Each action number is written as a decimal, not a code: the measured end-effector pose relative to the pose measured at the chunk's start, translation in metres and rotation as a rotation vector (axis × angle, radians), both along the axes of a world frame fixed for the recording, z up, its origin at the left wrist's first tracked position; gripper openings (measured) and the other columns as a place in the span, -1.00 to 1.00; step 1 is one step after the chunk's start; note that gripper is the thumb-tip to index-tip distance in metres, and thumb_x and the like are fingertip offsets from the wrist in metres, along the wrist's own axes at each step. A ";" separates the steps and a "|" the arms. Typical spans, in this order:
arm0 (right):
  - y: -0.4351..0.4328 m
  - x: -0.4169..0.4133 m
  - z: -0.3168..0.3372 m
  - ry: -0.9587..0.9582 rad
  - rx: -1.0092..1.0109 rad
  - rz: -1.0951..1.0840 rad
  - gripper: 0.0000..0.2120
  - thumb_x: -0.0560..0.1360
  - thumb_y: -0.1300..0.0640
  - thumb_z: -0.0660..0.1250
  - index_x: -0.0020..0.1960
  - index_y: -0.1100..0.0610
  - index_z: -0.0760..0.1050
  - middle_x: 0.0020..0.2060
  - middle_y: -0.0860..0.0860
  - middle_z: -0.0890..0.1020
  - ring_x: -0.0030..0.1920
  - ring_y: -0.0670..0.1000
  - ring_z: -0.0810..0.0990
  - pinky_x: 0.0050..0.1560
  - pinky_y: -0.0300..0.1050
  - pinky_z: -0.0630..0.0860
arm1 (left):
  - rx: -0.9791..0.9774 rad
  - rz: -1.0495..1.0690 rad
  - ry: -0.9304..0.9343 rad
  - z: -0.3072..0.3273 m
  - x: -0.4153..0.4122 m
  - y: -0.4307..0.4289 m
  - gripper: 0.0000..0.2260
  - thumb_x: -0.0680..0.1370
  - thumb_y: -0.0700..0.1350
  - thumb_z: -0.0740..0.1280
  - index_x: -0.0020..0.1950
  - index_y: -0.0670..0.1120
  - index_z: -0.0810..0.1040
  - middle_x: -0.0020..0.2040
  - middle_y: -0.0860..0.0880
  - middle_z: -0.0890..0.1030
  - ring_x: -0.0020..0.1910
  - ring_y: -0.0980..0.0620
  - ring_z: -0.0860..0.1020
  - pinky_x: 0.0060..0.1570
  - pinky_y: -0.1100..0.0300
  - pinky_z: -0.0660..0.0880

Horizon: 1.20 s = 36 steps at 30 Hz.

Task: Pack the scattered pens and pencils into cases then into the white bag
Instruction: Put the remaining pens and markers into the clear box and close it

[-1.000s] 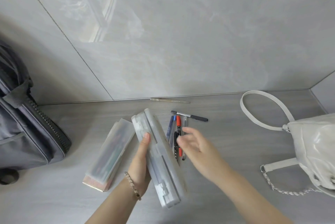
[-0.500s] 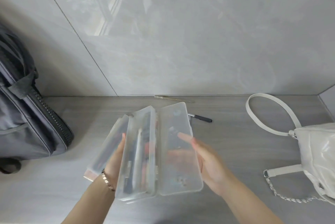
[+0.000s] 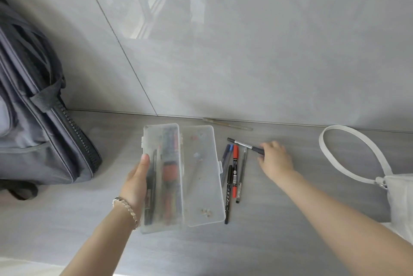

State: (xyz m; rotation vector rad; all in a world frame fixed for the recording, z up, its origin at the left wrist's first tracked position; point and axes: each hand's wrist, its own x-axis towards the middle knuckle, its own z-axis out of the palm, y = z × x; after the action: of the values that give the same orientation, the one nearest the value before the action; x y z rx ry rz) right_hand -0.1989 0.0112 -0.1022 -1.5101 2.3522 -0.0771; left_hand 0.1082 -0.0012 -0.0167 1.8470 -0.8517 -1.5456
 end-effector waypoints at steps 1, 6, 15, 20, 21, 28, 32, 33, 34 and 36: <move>-0.002 -0.005 -0.004 0.046 0.054 0.010 -0.66 0.53 0.13 0.22 0.30 0.12 0.39 0.22 0.12 0.44 0.25 0.16 0.37 0.18 -0.02 0.37 | -0.009 0.014 -0.025 -0.002 0.002 0.000 -0.49 0.46 0.33 0.15 0.23 0.04 0.52 0.20 -0.03 0.58 0.21 -0.09 0.52 0.31 -0.10 0.38; 0.000 -0.021 0.002 -0.160 -0.112 -0.058 -0.82 0.48 0.19 0.30 0.06 0.21 0.54 0.02 0.16 0.55 0.02 0.16 0.52 -0.06 -0.11 0.41 | -0.050 0.040 -0.056 -0.002 0.001 0.003 -0.67 0.57 0.16 0.12 0.17 0.03 0.51 0.10 -0.03 0.59 0.12 -0.06 0.52 0.20 0.04 0.41; 0.004 -0.004 0.090 -0.968 -0.661 -0.296 -0.86 0.58 0.28 0.13 -0.12 0.09 0.34 -0.33 0.02 0.55 -0.37 -0.10 0.58 -0.28 -0.34 0.51 | -0.041 0.042 -0.068 -0.001 -0.007 0.011 -0.57 0.56 0.19 0.14 0.26 -0.03 0.51 0.20 -0.06 0.57 0.21 -0.09 0.51 0.30 -0.04 0.39; 0.000 0.031 0.040 -0.556 -0.020 -0.302 -0.65 0.53 0.13 0.22 -0.40 0.11 0.23 -0.52 0.02 0.32 -0.50 0.02 0.32 -0.49 -0.19 0.18 | -0.033 0.049 -0.073 -0.002 -0.011 0.016 -0.66 0.55 0.20 0.13 0.12 0.03 0.55 0.15 -0.07 0.59 0.16 -0.11 0.53 0.26 -0.06 0.42; 0.000 0.042 0.030 -0.463 0.023 -0.249 -0.66 0.51 0.06 0.26 -0.38 0.13 0.27 -0.50 0.02 0.36 -0.46 0.05 0.39 -0.48 -0.17 0.20 | -0.030 0.051 -0.075 -0.002 -0.011 0.017 -0.68 0.55 0.21 0.14 0.03 0.05 0.55 0.13 -0.08 0.60 0.13 -0.12 0.54 0.25 -0.08 0.43; -0.020 0.075 0.005 -0.214 0.150 -0.282 -0.69 0.44 0.12 0.33 0.12 0.24 0.43 0.00 0.15 0.62 0.02 0.18 0.61 -0.15 -0.08 0.49 | -0.034 0.057 -0.096 0.005 -0.011 0.027 -0.72 0.57 0.17 0.11 -0.07 0.05 0.52 0.03 -0.03 0.58 0.06 -0.07 0.52 0.15 0.05 0.43; -0.013 0.062 0.010 -0.249 0.140 -0.240 -0.77 0.46 0.16 0.29 0.06 0.27 0.42 -0.04 0.20 0.60 -0.02 0.22 0.59 -0.16 -0.09 0.43 | -0.059 0.045 -0.107 0.011 -0.017 0.032 -0.74 0.59 0.13 0.09 0.04 0.02 0.47 -0.05 0.02 0.51 0.01 -0.02 0.43 0.06 0.17 0.31; -0.011 0.058 0.016 -0.288 0.111 -0.240 -0.83 0.47 0.17 0.28 -0.01 0.25 0.42 -0.12 0.20 0.58 -0.09 0.21 0.57 -0.20 -0.11 0.40 | -0.059 0.040 -0.096 0.009 -0.017 0.032 -0.71 0.58 0.15 0.09 0.05 0.01 0.49 0.00 0.01 0.53 0.04 -0.03 0.45 0.10 0.15 0.33; -0.009 0.056 0.024 -0.340 0.061 -0.235 -0.89 0.46 0.17 0.28 -0.12 0.21 0.39 -0.22 0.16 0.54 -0.19 0.18 0.52 -0.27 -0.15 0.36 | -0.052 0.036 -0.085 0.005 -0.017 0.033 -0.69 0.57 0.17 0.09 0.05 0.01 0.49 0.05 -0.01 0.55 0.06 -0.04 0.47 0.13 0.12 0.35; -0.005 0.059 0.050 -0.476 -0.073 -0.216 -0.80 0.45 0.17 0.28 -0.28 0.12 0.30 -0.39 0.03 0.44 -0.34 0.10 0.43 -0.42 -0.14 0.25 | -0.046 0.041 -0.063 0.000 -0.019 0.034 -0.72 0.58 0.17 0.08 0.03 0.02 0.45 0.02 0.03 0.54 0.05 -0.01 0.45 0.10 0.13 0.33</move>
State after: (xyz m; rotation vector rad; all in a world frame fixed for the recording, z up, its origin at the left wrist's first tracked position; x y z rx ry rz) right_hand -0.1402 0.0063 -0.0522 -1.1066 2.1239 -0.5198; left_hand 0.0889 0.0332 -0.0170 1.8773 -0.8648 -1.4382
